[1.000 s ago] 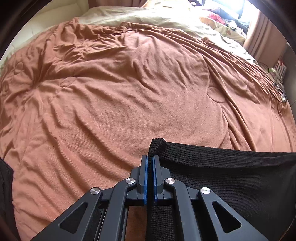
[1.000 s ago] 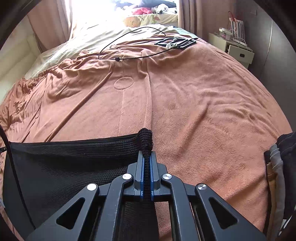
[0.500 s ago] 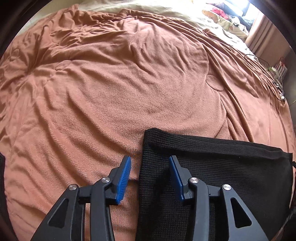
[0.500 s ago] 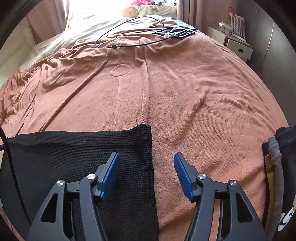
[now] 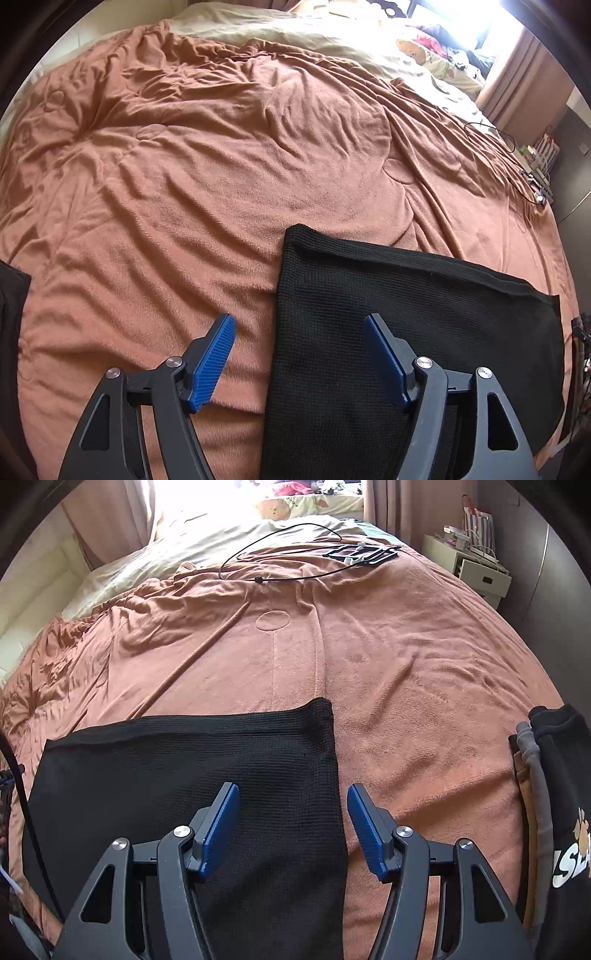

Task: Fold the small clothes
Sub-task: 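Open both grippers and reposition them along the folded edge of the black shirt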

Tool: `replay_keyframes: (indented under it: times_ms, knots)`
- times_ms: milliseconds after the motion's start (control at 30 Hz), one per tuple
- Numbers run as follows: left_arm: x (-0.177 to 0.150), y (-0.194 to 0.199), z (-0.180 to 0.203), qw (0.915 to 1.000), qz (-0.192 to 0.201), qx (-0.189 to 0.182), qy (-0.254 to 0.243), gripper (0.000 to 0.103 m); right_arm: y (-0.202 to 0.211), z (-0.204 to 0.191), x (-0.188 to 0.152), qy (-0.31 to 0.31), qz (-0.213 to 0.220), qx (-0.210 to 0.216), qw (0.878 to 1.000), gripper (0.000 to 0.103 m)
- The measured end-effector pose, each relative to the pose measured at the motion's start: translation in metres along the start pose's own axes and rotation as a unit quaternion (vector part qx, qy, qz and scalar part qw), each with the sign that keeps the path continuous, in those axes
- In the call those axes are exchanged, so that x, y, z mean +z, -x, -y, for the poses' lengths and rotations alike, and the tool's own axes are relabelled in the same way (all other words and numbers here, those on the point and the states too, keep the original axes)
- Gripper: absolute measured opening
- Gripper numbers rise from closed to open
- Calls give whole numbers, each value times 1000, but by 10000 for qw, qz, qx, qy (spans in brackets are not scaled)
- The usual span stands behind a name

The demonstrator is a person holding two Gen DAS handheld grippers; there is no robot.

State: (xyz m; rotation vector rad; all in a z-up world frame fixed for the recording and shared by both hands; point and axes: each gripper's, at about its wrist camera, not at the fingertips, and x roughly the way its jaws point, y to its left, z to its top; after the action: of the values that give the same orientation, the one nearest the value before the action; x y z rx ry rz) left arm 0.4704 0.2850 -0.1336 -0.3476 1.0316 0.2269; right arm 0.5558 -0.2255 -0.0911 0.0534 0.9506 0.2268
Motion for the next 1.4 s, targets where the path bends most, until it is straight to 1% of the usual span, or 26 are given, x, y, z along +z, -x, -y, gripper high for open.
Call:
replay_keyframes:
  times_ms: [100,167,367,633,667,700,733,800,867,900,933,1000,1067,1133,1267,1300,1400]
  knots:
    - [-12,14,-3,9999,8,-82,80,75,15,-1,-9,-23,32,91,10000,71]
    - [-22,24,-4,9999,37,-117,98,75,24,-1,-17,-27,41,138,9999,73]
    - [-59,46,-12,9998,58,-180,93,76,43,4,-47,-68,-44,226,9997,73]
    - [-113,56,-31,9982,-62,-423,425,75,64,14,-86,-140,-135,311,9993,73]
    - [-120,57,-33,9980,-82,-448,445,72,66,16,-91,-167,-140,318,9993,73]
    - [-127,58,-34,9977,-102,-470,467,67,68,19,-96,-222,-153,338,9991,73]
    - [-133,58,-36,9974,-141,-492,502,65,69,22,-102,-305,-180,388,9986,73]
    - [-145,58,-40,9963,-254,-560,599,55,71,31,-114,-513,-212,525,9971,73]
    - [-156,56,-45,9953,-383,-569,687,49,74,39,-124,-636,-197,600,9960,73]
    - [-161,56,-47,9947,-429,-589,731,48,76,42,-129,-704,-189,636,9953,71]
    - [-167,55,-50,9938,-479,-631,784,48,77,47,-134,-796,-183,690,9943,69]
    - [-174,55,-54,9920,-543,-728,880,48,80,56,-144,-984,-184,790,9918,63]
    - [-178,57,-56,9913,-569,-742,929,48,82,65,-152,-1192,-172,865,9889,59]
    - [-182,59,-60,9901,-577,-778,1019,48,83,72,-161,-1392,-162,978,9853,59]
    - [-193,61,-68,9846,-676,-994,1269,48,84,87,-183,-1754,-218,1271,9760,59]
    - [-194,61,-68,9835,-691,-1037,1312,48,84,91,-189,-1858,-236,1352,9729,59]
    - [-196,61,-69,9811,-722,-1125,1401,48,80,103,-201,-2222,-305,1744,9588,59]
